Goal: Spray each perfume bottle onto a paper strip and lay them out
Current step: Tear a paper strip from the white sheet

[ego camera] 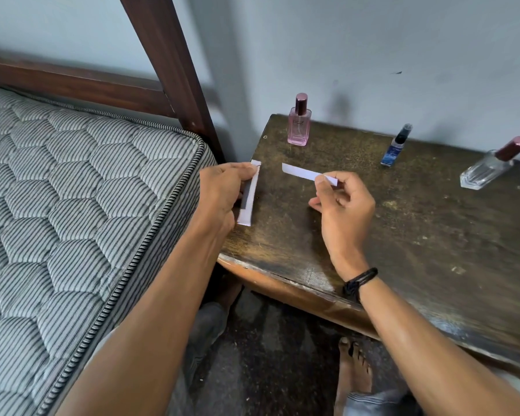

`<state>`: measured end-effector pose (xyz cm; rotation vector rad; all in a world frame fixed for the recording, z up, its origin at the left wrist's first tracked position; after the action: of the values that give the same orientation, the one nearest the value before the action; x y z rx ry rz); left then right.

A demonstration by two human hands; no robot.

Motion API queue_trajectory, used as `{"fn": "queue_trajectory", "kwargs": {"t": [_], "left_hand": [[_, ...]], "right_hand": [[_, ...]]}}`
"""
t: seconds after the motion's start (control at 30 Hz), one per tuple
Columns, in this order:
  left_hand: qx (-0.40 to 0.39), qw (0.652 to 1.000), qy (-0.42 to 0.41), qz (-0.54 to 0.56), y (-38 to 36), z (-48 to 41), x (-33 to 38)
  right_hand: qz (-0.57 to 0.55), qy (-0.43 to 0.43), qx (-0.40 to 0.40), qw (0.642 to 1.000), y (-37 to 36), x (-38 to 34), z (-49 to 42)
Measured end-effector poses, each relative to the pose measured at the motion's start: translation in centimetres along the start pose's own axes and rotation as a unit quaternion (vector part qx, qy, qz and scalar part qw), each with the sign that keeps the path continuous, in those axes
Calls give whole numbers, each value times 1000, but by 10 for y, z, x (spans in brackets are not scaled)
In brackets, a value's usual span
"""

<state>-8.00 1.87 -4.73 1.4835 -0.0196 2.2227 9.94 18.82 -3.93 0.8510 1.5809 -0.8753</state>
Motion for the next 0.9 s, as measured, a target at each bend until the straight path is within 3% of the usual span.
{"fn": "queue_trajectory", "kwargs": {"t": [0.13,0.23,0.37,0.5,0.6,0.73,0.9], "left_hand": [[9,997,-22,-69,2,-5,0],[6,993,-33,-114,0,-9,-2],[23,979,-65,-190,4,-13,1],[29,963,-82,-256,5,-16,4],[49,945,-115,-303,5,-13,12],[75,889,-218,-396,-4,0,37],[7,847,-290,-446,-36,4,35]], "right_hand": [[94,114,-50,988,-6,-30,-4],[219,213,-127,944,-19,-43,-1],[336,269,-228,873,-35,-35,10],[374,283,-297,832,-39,-29,14],[375,273,-325,824,-39,-24,14],[379,262,-355,813,-40,-16,14],[383,248,-377,806,-41,-13,17]]}}
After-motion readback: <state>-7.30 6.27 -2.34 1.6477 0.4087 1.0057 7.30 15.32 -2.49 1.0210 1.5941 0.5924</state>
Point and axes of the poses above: each hand's wrist, its own z-axis away from the middle knuckle, its own y-axis out of the back of the hand, x = y × z, the point moved 10 cm from there along -z, towards the middle knuckle, and after that the axes turned 10 degrees about -z, right-handed, at the moved point
